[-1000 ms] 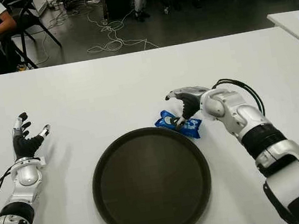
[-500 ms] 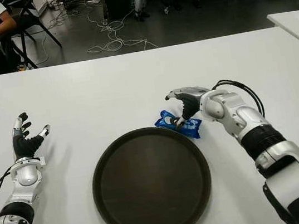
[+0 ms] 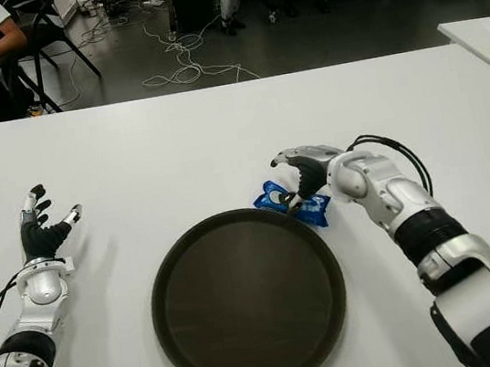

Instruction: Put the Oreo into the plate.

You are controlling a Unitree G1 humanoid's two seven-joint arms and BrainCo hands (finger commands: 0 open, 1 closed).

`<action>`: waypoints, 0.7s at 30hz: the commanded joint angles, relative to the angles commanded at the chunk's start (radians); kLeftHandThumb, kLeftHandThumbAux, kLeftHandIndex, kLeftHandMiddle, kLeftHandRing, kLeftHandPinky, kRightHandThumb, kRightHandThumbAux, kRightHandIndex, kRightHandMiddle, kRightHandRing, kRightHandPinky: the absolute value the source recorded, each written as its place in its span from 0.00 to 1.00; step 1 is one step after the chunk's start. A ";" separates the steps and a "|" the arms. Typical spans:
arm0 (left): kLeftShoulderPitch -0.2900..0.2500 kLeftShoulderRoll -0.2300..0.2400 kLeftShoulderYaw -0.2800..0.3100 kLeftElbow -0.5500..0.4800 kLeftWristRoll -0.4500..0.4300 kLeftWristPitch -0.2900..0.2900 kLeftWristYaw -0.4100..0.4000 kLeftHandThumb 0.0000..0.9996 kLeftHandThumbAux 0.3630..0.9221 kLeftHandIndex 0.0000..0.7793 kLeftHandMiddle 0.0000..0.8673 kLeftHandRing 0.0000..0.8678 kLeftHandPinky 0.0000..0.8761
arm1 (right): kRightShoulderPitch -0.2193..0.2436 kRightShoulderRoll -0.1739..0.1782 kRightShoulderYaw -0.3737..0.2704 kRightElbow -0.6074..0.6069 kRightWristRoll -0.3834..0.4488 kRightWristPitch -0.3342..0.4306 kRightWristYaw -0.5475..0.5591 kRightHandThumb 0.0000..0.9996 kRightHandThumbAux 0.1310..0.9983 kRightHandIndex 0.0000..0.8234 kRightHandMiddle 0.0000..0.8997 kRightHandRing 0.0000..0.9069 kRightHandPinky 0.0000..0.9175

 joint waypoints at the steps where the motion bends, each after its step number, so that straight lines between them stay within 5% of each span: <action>1: 0.000 0.000 0.000 0.000 0.001 0.001 0.001 0.02 0.75 0.10 0.14 0.14 0.13 | 0.000 0.001 0.001 0.002 -0.001 0.000 -0.002 0.00 0.67 0.00 0.00 0.00 0.01; 21: 0.004 0.006 -0.003 0.000 0.007 -0.009 0.002 0.00 0.76 0.10 0.15 0.14 0.13 | 0.000 0.017 0.013 0.032 -0.014 -0.006 -0.033 0.00 0.68 0.00 0.00 0.00 0.00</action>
